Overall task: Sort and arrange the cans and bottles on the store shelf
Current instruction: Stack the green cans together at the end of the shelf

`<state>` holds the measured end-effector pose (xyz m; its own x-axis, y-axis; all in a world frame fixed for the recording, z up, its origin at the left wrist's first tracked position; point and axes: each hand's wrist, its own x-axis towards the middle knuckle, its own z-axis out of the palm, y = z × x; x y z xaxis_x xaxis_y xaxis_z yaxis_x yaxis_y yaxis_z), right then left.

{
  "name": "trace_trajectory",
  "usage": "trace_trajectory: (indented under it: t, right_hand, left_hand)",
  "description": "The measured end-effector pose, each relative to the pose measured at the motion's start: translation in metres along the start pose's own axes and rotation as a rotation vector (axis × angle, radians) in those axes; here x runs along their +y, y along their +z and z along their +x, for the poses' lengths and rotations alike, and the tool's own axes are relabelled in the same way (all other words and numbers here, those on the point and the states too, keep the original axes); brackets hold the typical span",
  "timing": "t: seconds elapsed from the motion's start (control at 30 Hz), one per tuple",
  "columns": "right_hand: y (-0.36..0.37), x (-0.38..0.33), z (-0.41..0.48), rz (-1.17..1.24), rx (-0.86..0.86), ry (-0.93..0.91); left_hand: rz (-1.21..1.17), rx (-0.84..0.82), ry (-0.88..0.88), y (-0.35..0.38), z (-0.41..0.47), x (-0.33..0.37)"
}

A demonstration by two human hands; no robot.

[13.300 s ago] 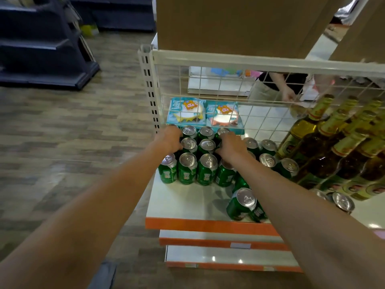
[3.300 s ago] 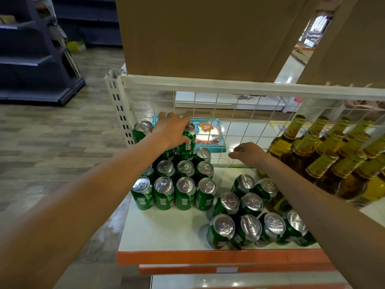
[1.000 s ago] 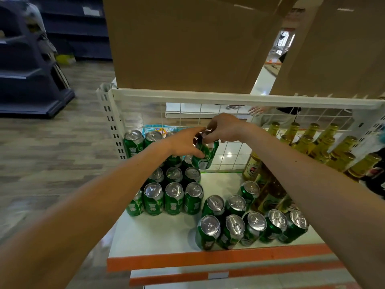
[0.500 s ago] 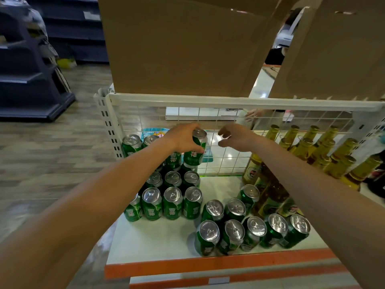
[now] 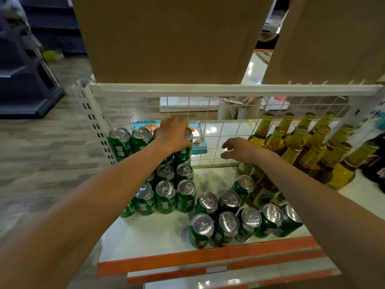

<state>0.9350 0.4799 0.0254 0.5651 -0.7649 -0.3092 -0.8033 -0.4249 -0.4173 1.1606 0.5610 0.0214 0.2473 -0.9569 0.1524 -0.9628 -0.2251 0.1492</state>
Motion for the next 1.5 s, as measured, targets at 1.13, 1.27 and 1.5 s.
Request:
trace_trajectory:
  t: [1.13, 1.27, 1.5]
  right_hand:
    - [0.032, 0.013, -0.041, -0.486, -0.077, 0.206]
    - [-0.008, -0.013, -0.047, -0.387, 0.017, 0.151]
    - [-0.058, -0.112, -0.073, -0.337, -0.007, -0.126]
  left_hand:
    - [-0.15, 0.173, 0.24, 0.003, -0.057, 0.023]
    - [-0.33, -0.044, 0.223, -0.004, -0.058, 0.023]
    - [-0.595, -0.392, 0.174, -0.043, -0.064, 0.014]
